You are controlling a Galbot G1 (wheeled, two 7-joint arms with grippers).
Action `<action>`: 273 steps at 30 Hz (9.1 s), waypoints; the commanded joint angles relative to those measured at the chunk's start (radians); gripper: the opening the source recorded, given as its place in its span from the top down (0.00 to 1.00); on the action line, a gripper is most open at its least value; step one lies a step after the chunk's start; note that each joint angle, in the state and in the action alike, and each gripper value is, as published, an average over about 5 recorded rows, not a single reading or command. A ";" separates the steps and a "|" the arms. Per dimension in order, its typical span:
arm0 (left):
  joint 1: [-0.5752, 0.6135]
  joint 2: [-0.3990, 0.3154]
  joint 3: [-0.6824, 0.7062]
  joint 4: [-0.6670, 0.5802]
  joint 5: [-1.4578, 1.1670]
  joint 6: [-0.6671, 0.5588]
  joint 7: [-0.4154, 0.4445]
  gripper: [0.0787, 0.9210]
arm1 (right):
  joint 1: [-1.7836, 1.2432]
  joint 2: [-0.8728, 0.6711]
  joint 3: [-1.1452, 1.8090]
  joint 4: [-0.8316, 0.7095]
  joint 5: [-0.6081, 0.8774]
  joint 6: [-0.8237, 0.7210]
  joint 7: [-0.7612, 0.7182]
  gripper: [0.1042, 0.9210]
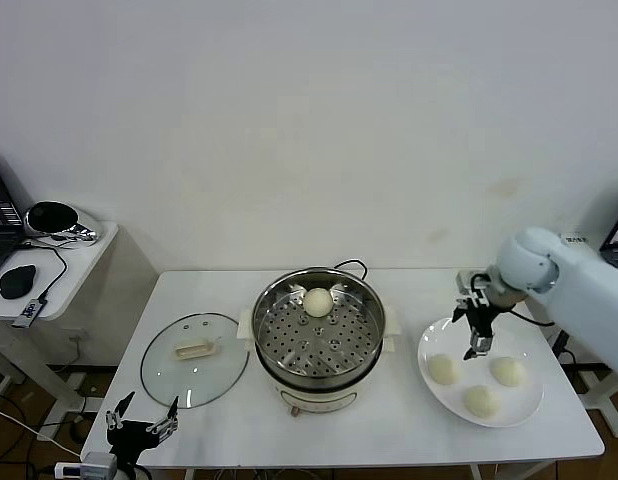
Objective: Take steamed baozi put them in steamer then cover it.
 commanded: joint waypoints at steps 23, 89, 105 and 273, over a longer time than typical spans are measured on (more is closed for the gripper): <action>-0.012 -0.002 0.007 0.039 0.010 -0.002 -0.001 0.12 | -0.134 0.119 0.041 -0.124 -0.115 0.034 0.057 0.12; -0.027 -0.023 0.000 -0.033 0.062 -0.030 -0.006 0.12 | 0.673 0.529 -0.438 -0.139 0.485 -0.195 -0.038 0.42; -0.033 -0.030 -0.008 -0.045 0.048 -0.028 -0.003 0.12 | 0.455 0.761 -0.414 -0.294 0.397 -0.225 0.012 0.42; -0.027 -0.060 0.042 -0.006 0.069 0.000 -0.014 0.12 | 0.461 0.088 -0.170 -0.015 0.271 0.058 -0.050 0.48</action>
